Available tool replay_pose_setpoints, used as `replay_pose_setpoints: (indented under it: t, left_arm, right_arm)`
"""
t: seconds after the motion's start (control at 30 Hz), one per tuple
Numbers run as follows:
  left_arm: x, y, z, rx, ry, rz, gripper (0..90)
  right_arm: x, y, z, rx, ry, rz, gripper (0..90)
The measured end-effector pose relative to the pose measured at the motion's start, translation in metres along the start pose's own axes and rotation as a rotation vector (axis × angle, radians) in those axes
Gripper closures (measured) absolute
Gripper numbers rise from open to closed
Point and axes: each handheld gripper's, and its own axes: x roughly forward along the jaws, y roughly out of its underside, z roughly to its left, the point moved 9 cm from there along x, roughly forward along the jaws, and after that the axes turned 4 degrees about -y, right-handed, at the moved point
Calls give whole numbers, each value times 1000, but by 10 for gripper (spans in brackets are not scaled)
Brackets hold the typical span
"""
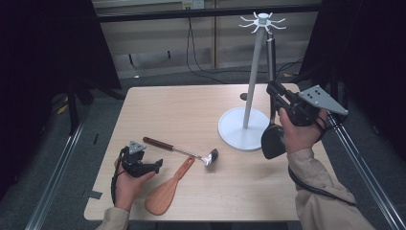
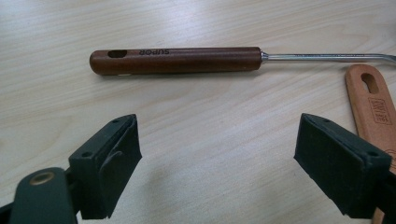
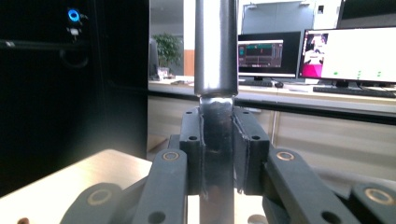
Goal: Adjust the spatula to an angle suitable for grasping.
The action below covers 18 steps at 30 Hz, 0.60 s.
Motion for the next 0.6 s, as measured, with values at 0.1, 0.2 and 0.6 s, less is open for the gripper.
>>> replay_pose_setpoints:
  t: [0.1, 0.2, 0.6]
  left_arm:
    - [0, 0, 0, 4, 3, 2, 140]
    - [0, 0, 1, 6, 1, 3, 140]
    - [-1, -1, 0, 5, -1, 0, 140]
  right_arm:
    - [3, 5, -1, -5, 7, 21, 763]
    - [5, 8, -2, 1, 17, 17, 762]
    - [19, 15, -1, 15, 36, 12, 761]
